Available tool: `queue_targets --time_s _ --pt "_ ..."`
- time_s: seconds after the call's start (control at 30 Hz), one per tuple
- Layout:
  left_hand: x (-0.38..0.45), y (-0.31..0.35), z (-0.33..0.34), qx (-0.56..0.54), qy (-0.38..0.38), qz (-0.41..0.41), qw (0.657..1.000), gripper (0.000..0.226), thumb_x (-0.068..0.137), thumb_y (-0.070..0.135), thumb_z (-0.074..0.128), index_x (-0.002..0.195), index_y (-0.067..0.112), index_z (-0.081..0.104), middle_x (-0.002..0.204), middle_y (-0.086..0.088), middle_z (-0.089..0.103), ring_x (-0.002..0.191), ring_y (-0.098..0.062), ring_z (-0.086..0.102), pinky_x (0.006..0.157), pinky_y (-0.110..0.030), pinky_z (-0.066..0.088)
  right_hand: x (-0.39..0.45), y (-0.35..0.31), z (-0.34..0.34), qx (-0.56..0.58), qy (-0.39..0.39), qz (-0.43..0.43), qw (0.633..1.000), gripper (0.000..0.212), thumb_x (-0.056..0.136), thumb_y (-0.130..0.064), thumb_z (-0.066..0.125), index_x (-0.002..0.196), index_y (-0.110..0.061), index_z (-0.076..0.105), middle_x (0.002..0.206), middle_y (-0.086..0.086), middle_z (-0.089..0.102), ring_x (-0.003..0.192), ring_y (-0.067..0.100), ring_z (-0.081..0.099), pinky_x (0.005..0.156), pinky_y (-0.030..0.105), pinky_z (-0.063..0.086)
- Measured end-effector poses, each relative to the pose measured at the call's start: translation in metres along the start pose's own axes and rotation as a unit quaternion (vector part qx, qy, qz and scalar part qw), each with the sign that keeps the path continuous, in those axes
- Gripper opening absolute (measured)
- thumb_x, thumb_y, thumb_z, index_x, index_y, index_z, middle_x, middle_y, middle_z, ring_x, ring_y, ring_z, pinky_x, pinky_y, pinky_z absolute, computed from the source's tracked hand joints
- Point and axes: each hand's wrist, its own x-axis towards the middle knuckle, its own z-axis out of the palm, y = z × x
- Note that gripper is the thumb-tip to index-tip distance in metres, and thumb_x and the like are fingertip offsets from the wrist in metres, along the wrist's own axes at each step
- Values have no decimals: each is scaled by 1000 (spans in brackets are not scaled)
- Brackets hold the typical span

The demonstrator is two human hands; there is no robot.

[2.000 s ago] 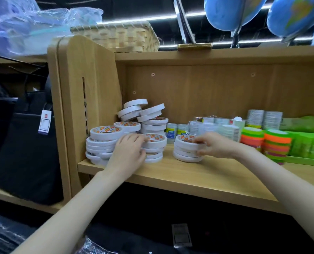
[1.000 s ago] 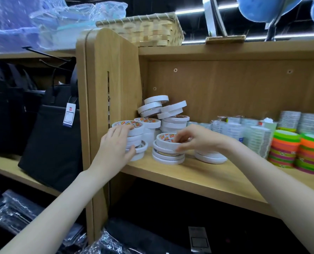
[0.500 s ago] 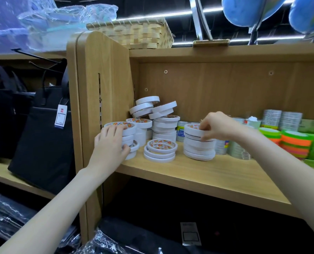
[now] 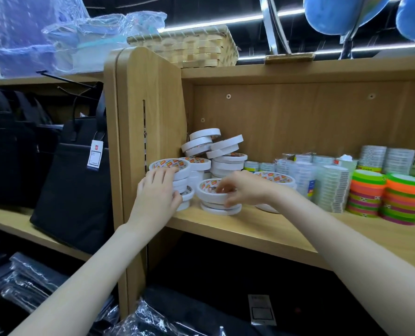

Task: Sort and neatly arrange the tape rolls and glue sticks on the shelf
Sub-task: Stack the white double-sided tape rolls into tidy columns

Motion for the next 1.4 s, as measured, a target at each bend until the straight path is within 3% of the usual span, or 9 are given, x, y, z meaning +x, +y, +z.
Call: queue_targets --time_s 0.07,0.13,0.27,0.4,0.57,0.87,1.13,1.23,1.4 --pt "0 0 0 3 -1 -3 1000 43 75 5 66 117 1 57 109 -14 61 102 -34 56 83 -45 48 0 1 0 23 9 -9 1000 24 81 -10 62 62 -11 48 62 1 37 62 16 32 56 29 22" --pt "1 0 -1 2 -8 -2 1000 43 77 7 64 119 1 55 112 -14 60 106 -33 54 87 -45 46 -3 1 -2 54 10 -19 998 38 82 -11 63 57 -14 35 60 0 26 60 15 23 53 27 16" --pt "6 -2 -6 -25 -46 -18 998 47 89 19 50 135 12 40 130 -3 47 125 -20 36 104 -35 31 -7 5 -10 99 -16 2 995 19 80 -14 68 69 -3 58 63 2 45 60 12 37 58 25 27" --pt "9 -6 -12 -61 -75 -18 995 49 91 22 49 137 17 36 133 1 43 128 -16 31 105 -33 27 -10 10 -26 131 -47 1 990 7 79 -20 71 74 -16 69 67 7 62 65 11 47 66 29 33" --pt "5 -14 -15 -143 -45 -15 989 53 87 15 59 136 13 38 136 -2 44 129 -15 31 104 -25 25 3 12 -39 115 54 12 992 31 79 -15 73 55 -29 58 45 -14 48 46 1 41 51 13 28" --pt "0 -29 -22 -198 -18 -75 977 57 85 19 65 135 14 39 131 1 47 120 -11 46 94 -23 39 37 6 -24 -32 -41 28 998 20 82 -20 70 68 -26 56 60 -13 48 56 3 40 53 18 30" --pt "0 -26 -17 -132 -23 -60 989 48 89 33 57 134 22 46 133 3 39 120 -13 37 89 -19 32 26 4 -55 71 123 -3 990 14 77 -19 73 71 -9 67 54 -5 53 49 2 40 51 17 31" --pt "6 -24 -19 -126 -19 -66 990 43 91 34 54 132 22 46 133 6 42 121 -14 36 91 -22 33 40 1 -59 77 183 -27 980 18 76 -23 74 86 -8 72 76 15 64 66 12 49 65 31 41" --pt "8 -26 -23 -133 -56 -53 988 52 88 31 59 135 23 40 132 8 45 120 -14 39 94 -25 35 83 -7 -32 -23 147 -25 989 21 83 -16 67 94 2 68 93 17 67 87 27 57 76 34 43"
